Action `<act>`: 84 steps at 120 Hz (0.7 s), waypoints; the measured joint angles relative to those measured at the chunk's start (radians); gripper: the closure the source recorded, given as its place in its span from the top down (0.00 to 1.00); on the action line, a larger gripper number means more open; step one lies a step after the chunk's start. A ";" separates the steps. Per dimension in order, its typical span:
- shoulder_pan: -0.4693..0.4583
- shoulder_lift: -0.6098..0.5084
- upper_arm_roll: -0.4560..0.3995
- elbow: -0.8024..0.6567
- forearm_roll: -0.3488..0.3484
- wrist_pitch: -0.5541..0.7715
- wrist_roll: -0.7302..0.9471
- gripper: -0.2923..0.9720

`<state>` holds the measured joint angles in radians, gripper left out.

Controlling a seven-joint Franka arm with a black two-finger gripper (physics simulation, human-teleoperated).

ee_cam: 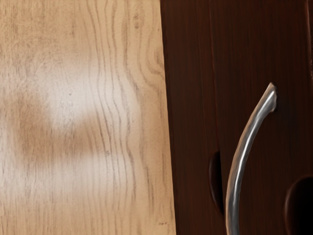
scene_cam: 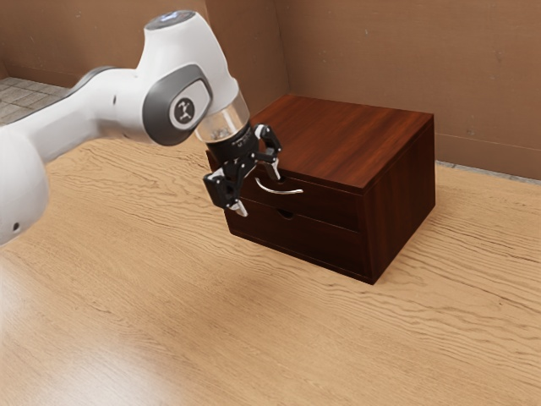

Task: Pull the drawer handle with one arm to open the drawer

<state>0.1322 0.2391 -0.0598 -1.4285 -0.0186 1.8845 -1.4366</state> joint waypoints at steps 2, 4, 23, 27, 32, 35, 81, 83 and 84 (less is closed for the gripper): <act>0.001 0.000 0.000 -0.001 0.000 0.002 0.000 0.77; 0.003 0.000 0.000 -0.002 0.000 0.003 0.000 0.77; 0.007 0.006 0.000 -0.006 -0.001 0.015 0.000 0.77; 0.007 0.006 0.000 -0.009 -0.001 0.018 0.000 0.76; 0.006 0.006 0.000 -0.012 -0.002 0.023 0.000 0.74; 0.006 0.006 0.000 -0.013 -0.002 0.025 0.000 0.72; 0.007 0.014 0.001 -0.018 -0.003 0.039 0.000 0.50; 0.007 0.016 0.001 -0.016 -0.003 0.040 0.000 0.50; 0.007 0.016 0.001 -0.015 -0.003 0.041 0.000 0.49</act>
<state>0.1396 0.2556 -0.0586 -1.4437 -0.0213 1.9252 -1.4366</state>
